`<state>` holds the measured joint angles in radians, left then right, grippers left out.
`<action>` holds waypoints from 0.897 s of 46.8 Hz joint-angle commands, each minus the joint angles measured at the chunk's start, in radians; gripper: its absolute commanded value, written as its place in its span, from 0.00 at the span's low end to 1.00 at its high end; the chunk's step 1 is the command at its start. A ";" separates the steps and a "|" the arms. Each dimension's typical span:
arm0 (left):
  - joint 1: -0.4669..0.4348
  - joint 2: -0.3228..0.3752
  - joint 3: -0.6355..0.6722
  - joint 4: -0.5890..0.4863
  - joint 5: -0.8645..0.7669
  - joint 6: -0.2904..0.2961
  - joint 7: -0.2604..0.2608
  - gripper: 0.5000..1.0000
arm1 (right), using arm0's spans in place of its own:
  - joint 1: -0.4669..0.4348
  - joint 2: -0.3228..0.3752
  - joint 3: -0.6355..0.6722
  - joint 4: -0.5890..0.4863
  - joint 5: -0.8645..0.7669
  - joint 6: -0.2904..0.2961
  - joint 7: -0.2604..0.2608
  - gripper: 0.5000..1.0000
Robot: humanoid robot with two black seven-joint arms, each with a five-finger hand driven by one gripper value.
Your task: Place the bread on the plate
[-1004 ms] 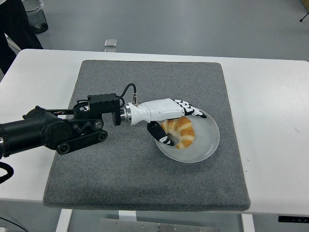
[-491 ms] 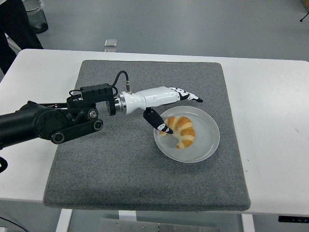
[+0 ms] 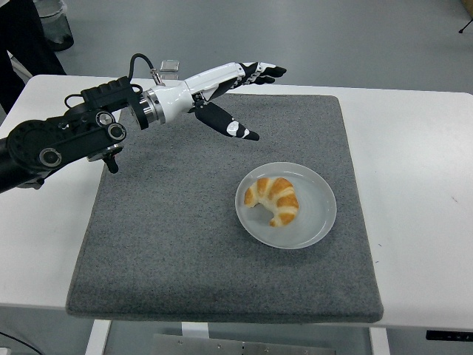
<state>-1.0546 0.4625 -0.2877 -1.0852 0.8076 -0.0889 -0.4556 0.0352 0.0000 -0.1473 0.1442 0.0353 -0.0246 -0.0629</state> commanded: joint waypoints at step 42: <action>0.015 0.028 -0.042 0.214 -0.786 -0.025 0.003 0.98 | 0.000 0.000 0.000 0.000 0.000 0.000 0.000 0.86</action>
<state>-1.0463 0.4911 -0.3299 -0.8714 0.0569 -0.1133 -0.4527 0.0352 0.0000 -0.1475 0.1442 0.0353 -0.0245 -0.0629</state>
